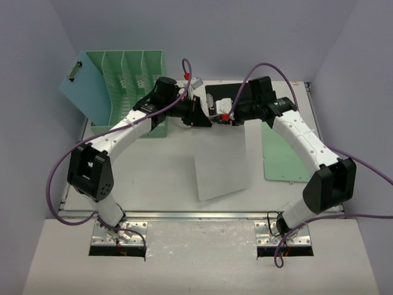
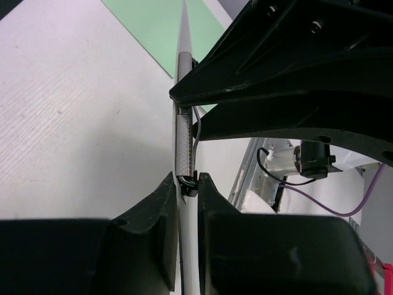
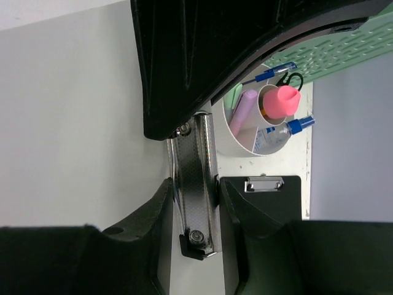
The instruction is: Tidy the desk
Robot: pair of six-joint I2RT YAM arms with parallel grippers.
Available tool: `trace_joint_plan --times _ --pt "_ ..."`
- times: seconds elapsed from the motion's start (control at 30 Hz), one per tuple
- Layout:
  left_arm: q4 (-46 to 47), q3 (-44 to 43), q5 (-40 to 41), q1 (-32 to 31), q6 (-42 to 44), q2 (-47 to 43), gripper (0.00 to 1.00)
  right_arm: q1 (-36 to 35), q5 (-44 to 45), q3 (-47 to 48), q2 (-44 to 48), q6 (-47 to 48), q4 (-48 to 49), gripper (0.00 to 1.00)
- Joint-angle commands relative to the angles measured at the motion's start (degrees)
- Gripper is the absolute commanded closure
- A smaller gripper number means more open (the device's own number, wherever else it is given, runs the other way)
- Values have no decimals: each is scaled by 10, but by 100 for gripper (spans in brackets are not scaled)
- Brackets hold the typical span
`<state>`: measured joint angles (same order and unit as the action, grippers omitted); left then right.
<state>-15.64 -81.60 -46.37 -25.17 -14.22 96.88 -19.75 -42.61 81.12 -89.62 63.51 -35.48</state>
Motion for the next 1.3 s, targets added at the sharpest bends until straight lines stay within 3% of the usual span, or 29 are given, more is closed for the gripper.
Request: trace_joint_plan --times 0.0,0.1,0.13,0.17,0.23,0.27,0.33,0.57,0.83,0.97,1.03,1.17,1.27 --pt "19 0 3 -6 10 -11 100 -5 -13 4 19 2 24 98" --pt "17 0 13 -6 14 -24 100 -5 -6 -5 26 -1 28 77" --pt "11 0 21 -5 16 -28 100 -6 -4 -8 30 -6 31 52" --pt "7 0 26 -4 20 -41 100 -5 0 -15 38 -9 35 41" --pt "-3 0 35 -3 34 -56 100 -5 5 -22 49 -15 38 29" --pt "-10 1 49 -2 38 -75 100 -5 13 -31 54 -16 43 16" --pt "-19 6 66 4 50 -106 100 -6 30 -43 73 -35 58 1" --pt "-51 18 116 46 95 -212 100 -3 83 -77 132 -117 93 1" --pt "-54 7 134 140 127 -360 100 22 133 -137 208 -231 144 1" --pt "-55 4 231 146 133 -420 100 30 135 -143 222 -246 136 1" --pt "-49 0 323 150 139 -448 100 31 133 -148 227 -247 134 1" --pt "-43 -34 496 180 182 -452 100 31 120 -143 222 -252 132 1" --pt "-40 -73 551 180 221 -430 100 31 117 -136 212 -254 132 1"
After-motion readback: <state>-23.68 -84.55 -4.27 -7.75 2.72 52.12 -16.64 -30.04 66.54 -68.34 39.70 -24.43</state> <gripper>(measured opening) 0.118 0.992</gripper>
